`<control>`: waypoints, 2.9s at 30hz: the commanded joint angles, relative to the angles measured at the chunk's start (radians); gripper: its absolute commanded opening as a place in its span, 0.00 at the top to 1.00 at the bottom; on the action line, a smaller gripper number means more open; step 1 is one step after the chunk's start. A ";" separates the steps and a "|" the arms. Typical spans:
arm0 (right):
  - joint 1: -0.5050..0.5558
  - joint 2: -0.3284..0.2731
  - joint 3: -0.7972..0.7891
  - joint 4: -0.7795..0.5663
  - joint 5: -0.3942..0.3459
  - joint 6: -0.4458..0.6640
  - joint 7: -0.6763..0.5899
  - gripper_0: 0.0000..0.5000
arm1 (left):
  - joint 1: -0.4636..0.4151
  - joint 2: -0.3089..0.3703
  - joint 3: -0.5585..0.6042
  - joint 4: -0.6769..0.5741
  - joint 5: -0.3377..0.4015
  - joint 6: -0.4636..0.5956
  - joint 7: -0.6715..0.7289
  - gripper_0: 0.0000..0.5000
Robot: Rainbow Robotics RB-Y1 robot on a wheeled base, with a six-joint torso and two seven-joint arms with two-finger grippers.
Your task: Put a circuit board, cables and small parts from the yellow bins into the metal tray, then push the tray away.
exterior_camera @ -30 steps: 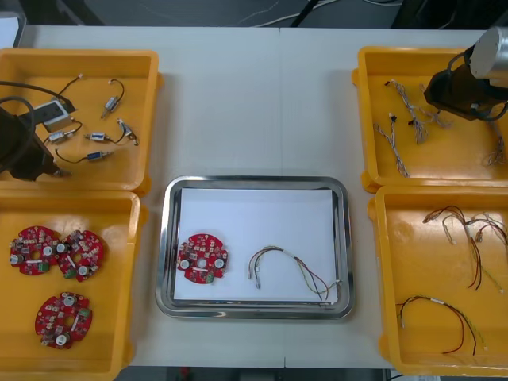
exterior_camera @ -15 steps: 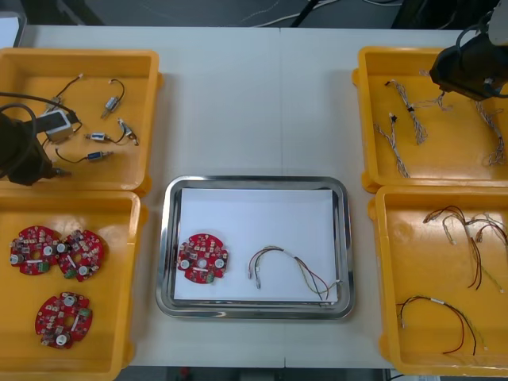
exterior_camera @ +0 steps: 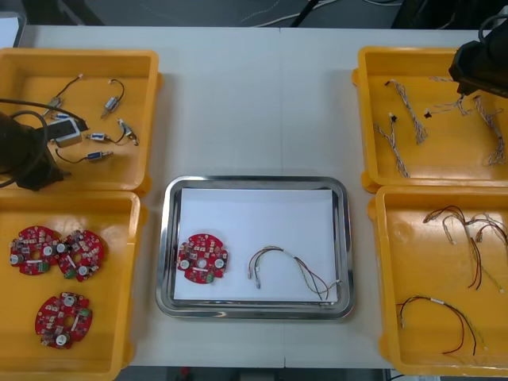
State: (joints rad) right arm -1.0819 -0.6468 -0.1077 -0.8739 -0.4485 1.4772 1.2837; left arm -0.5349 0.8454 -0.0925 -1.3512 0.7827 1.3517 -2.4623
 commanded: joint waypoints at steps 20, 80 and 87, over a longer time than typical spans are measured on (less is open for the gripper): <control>0.002 -0.070 -0.159 -0.258 0.048 0.429 0.005 1.00 | 0.015 -0.031 -0.026 0.006 -0.039 -0.034 -0.063 0.20; 0.721 -0.047 -0.185 -1.297 -0.384 0.443 -0.359 1.00 | -0.013 -0.032 0.290 -0.301 0.021 0.391 0.146 1.00; 0.757 -0.050 -0.129 -1.373 -0.404 0.443 -0.354 1.00 | -0.011 -0.032 0.290 -0.405 0.044 0.474 0.379 1.00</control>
State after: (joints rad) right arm -0.3476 -0.6691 -0.2748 -2.1945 -0.8364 1.9165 0.9276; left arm -0.5298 0.8149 0.1756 -1.7002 0.8096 1.7968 -2.3309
